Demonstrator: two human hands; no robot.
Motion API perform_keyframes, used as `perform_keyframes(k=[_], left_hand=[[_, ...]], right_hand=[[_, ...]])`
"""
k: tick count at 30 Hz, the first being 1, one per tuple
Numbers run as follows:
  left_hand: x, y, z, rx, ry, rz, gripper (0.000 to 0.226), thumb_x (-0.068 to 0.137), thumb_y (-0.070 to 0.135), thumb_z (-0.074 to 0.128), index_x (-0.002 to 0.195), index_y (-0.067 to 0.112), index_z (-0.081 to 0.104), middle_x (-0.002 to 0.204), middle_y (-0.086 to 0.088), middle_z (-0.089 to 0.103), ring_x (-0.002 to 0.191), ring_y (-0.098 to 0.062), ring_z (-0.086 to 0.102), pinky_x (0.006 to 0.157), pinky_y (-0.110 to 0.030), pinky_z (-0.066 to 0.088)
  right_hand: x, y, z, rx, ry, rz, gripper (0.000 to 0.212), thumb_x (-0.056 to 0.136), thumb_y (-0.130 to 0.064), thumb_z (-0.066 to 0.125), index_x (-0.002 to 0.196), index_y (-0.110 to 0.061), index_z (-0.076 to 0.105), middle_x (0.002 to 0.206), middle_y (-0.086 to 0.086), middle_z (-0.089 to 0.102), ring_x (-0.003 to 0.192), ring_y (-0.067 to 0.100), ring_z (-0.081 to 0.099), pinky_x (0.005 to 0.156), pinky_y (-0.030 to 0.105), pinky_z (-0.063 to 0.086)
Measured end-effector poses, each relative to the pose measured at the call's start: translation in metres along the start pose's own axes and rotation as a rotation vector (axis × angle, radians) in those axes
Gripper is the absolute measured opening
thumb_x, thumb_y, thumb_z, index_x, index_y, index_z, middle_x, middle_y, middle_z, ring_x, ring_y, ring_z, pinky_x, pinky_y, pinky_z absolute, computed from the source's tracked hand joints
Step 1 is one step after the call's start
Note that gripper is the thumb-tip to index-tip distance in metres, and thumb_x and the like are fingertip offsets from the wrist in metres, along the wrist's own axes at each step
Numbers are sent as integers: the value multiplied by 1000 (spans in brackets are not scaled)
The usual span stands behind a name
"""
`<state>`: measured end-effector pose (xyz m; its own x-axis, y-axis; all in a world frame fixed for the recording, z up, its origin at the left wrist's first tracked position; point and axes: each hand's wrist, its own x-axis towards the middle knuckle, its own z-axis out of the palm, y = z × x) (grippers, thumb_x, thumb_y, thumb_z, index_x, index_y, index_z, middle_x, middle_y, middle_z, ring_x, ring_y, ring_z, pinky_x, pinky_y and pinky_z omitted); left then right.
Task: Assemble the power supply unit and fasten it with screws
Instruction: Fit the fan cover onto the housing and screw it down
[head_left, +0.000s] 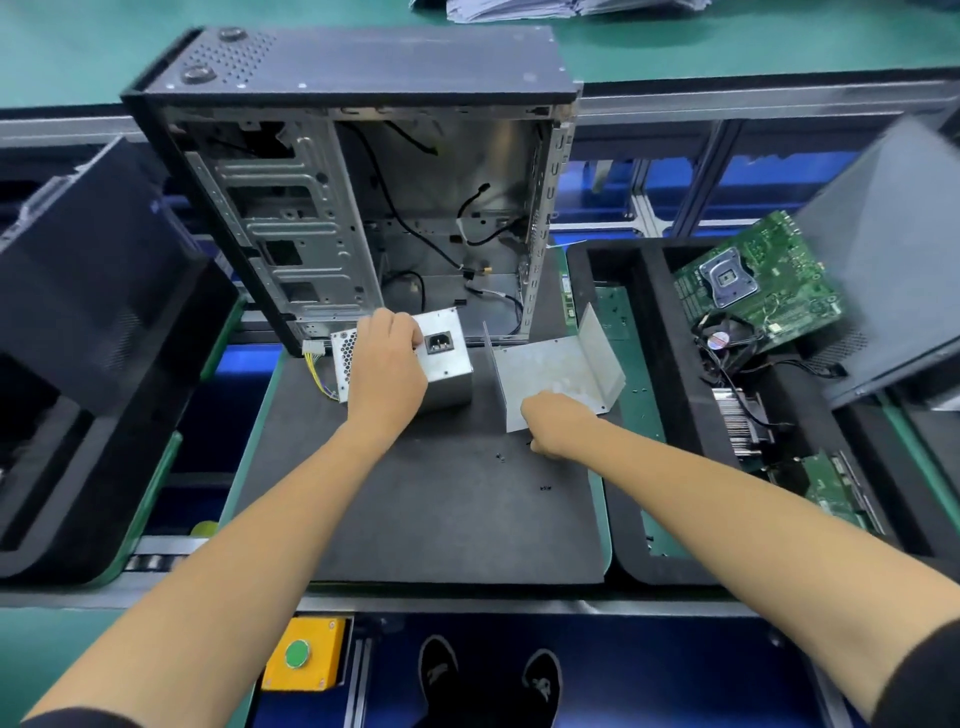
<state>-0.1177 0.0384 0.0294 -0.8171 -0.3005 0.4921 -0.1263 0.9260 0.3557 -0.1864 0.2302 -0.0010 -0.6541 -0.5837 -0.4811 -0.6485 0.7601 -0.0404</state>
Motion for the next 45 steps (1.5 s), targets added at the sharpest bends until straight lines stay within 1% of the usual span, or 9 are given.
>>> perform_keyframes(k=[4,8,12,16,21,32,36,41,45], left_hand=[[4,-2,1,-106,-37,-77,30,69,-21,40,84,-1,56,88,-15,50,83,-28,41,70,-25,25],[16,-11,-13,-356,-147,-226,32,77,-16,39,82,6,61,89,-7,57,78,-15,49,66,-13,33],[23,-27,-33,-582,-324,-311,34,78,-14,53,77,19,61,85,-8,63,55,0,45,55,-10,38],[21,-35,-44,-734,-505,-246,34,75,2,77,93,27,61,92,-3,65,76,-11,54,69,-18,47],[18,-37,-42,-973,-377,-291,33,77,11,76,101,25,57,78,13,67,71,-5,55,73,-22,47],[17,-40,-34,-1019,-156,-415,11,82,5,73,80,16,72,66,-4,69,62,-12,58,63,-26,49],[19,-43,-33,-966,-192,-403,12,82,4,73,77,15,73,62,8,68,61,-6,59,63,-21,48],[21,-46,-34,-923,-258,-347,23,82,4,73,77,27,73,74,13,73,71,-2,65,72,-17,51],[20,-44,-35,-867,-286,-310,25,86,6,70,79,30,73,86,3,74,81,-20,67,78,-29,53]], right_hand=[[-8,-1,-19,17,-101,43,25,83,6,53,66,-7,39,75,12,48,62,25,50,52,26,38],[-24,-10,-72,27,-187,-73,26,85,4,47,100,4,68,105,20,68,77,28,57,58,24,38],[-39,-26,-143,305,-2,-232,15,87,-11,58,81,-14,72,70,5,71,56,15,58,54,25,47],[-29,-63,-167,639,229,-220,22,85,-5,56,76,-15,73,58,0,61,38,1,47,39,13,35],[3,-101,-153,823,229,-53,11,79,1,61,76,-7,68,68,6,58,64,19,50,59,28,43],[24,-97,-159,994,111,13,26,78,-16,78,66,-13,56,55,6,54,48,16,41,44,22,33],[22,-95,-171,937,435,73,8,81,-13,63,75,-10,59,56,3,60,42,11,50,46,21,40],[11,-104,-204,1342,743,-131,22,83,5,44,76,-12,55,66,7,62,43,7,52,41,19,40],[8,-115,-211,1328,875,-258,23,82,5,45,71,-12,55,71,7,62,47,8,54,46,20,42]])
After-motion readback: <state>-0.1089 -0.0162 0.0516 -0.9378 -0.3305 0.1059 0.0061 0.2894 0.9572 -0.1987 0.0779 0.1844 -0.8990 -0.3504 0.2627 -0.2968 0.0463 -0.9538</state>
